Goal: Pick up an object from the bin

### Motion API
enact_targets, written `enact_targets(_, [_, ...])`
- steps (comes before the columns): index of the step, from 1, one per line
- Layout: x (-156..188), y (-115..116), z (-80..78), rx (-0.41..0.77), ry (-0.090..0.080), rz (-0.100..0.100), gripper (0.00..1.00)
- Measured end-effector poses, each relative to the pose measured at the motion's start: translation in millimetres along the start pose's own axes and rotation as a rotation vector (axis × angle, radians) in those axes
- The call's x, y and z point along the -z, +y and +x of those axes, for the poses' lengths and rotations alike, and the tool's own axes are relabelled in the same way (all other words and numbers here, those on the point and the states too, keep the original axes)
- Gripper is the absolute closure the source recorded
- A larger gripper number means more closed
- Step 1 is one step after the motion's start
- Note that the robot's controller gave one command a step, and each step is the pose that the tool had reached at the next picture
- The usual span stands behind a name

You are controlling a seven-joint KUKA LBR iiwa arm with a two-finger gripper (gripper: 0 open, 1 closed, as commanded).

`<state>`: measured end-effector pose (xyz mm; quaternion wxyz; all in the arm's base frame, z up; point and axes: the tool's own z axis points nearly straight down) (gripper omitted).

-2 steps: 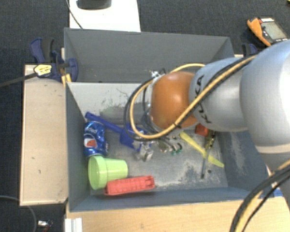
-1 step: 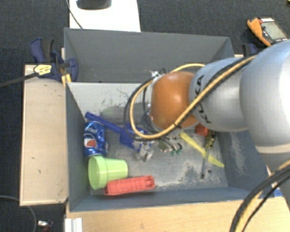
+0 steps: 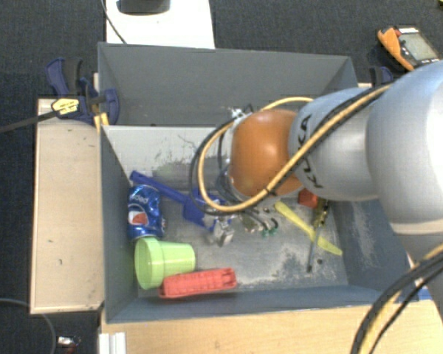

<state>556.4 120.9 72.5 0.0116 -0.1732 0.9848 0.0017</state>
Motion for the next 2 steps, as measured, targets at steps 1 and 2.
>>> enact_targets(1, [0.0,0.0,0.0,-0.001,0.000,0.000,1.00])
enact_targets(2, [0.0,0.0,0.0,-0.002,0.000,0.000,1.00])
